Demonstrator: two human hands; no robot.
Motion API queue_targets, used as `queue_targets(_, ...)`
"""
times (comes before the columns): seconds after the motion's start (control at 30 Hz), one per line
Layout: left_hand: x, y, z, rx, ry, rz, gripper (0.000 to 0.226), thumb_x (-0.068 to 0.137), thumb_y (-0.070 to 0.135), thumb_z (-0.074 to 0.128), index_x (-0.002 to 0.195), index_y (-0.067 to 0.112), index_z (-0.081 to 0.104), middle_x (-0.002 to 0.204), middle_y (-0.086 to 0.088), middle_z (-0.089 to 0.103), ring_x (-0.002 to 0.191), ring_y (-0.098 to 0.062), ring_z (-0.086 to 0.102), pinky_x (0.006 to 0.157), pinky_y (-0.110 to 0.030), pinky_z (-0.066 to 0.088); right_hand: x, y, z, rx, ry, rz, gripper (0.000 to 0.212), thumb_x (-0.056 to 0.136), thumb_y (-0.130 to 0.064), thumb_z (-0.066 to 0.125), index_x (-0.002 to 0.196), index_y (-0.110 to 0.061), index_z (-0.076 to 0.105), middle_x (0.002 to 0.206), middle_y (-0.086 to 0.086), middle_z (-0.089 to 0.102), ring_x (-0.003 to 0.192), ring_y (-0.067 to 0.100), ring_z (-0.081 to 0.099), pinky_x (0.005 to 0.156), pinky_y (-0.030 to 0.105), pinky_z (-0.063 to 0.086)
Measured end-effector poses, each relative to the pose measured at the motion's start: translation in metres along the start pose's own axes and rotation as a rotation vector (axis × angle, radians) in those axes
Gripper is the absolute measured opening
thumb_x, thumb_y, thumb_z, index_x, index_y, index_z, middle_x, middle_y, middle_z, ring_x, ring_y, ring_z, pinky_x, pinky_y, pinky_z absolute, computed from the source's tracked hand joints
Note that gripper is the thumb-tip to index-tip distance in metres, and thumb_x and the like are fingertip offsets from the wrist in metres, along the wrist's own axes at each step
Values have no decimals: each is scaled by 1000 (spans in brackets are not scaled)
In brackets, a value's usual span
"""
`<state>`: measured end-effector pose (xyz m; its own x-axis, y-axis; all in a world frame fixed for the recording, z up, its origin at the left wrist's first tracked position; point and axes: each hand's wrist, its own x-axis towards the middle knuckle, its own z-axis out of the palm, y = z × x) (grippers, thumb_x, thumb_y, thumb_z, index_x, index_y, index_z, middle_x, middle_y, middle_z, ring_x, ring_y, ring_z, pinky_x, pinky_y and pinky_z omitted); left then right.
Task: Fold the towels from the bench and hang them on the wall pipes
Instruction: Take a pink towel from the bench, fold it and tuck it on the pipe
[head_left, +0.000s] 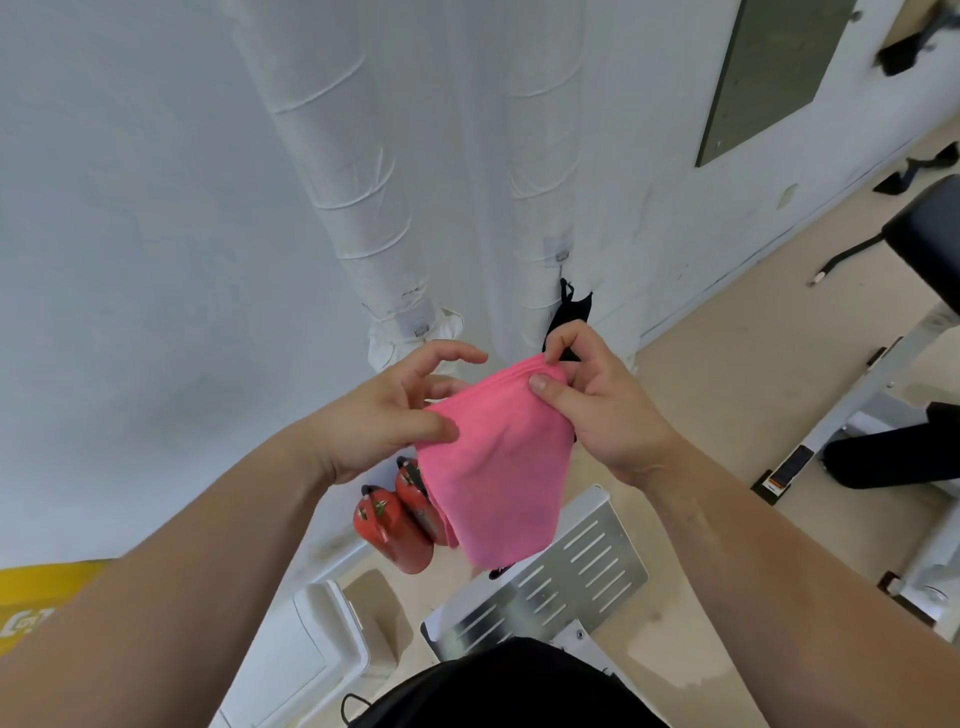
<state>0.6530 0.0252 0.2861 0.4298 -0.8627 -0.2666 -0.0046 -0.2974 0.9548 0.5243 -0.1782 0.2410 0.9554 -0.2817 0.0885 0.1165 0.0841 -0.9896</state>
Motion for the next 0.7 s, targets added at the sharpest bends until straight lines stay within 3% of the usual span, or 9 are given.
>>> queue_targets(0.13,14,19,7,175,-137,-16,39,81,-2,61,108,26,66,102,-23,60,84,-28,51,69,-38,39,2,1,-3,-187,-4,-85,42,87,16,47,68,-20,58,67,-9,53,65,8,44,62,19,35)
queue_targets(0.2,21,24,9,299,-141,-49,32,77,3,59,95,24,74,89,-14,57,78,-28,44,66,-38,34,1,1,-5,-210,-10,-63,48,80,21,41,63,-17,64,63,-12,61,65,3,53,67,15,42)
queue_targets(0.27,28,24,10,380,-89,-81,33,75,9,58,94,26,79,81,-17,55,75,-27,43,68,-40,32,-1,2,-8,-157,-21,-11,47,82,22,42,64,-12,69,61,-11,65,63,-1,57,65,9,44)
queue_targets(0.33,31,21,12,352,-25,-79,38,73,10,58,99,26,80,95,-27,65,79,-32,52,73,-44,41,-5,9,-13,-89,-53,58,39,84,18,49,69,-10,73,64,-11,69,63,-3,60,62,8,44)
queue_targets(0.43,34,17,15,272,62,-67,43,70,11,59,104,27,81,122,-26,67,96,-37,61,87,-50,47,-11,33,-18,-100,-152,148,23,73,-1,64,77,-17,80,78,-5,76,81,3,67,76,14,50)
queue_targets(0.5,36,15,16,239,134,-65,47,70,6,55,101,30,81,119,-22,70,91,-31,57,82,-46,44,-14,56,-19,-141,-229,216,22,71,-11,74,85,-26,82,92,-3,79,95,10,69,88,24,53)
queue_targets(0.57,37,12,15,173,220,-60,51,74,-3,52,98,31,82,112,-7,75,89,-27,58,81,-43,43,-13,78,-17,-205,-270,236,30,73,-16,84,99,-32,81,111,-3,76,112,17,67,102,32,51)
queue_targets(0.63,36,8,11,123,303,-42,59,81,-14,48,100,30,81,113,4,76,93,-24,61,84,-42,45,-12,94,-14,-239,-267,255,38,76,-14,87,107,-34,77,122,-6,71,119,12,63,104,27,49)
queue_targets(0.7,34,2,5,124,381,-25,63,83,-18,44,108,28,79,120,1,74,94,-21,62,82,-37,46,-12,103,-13,-302,-257,275,40,76,-14,88,106,-37,75,124,-11,68,119,5,61,101,19,47)
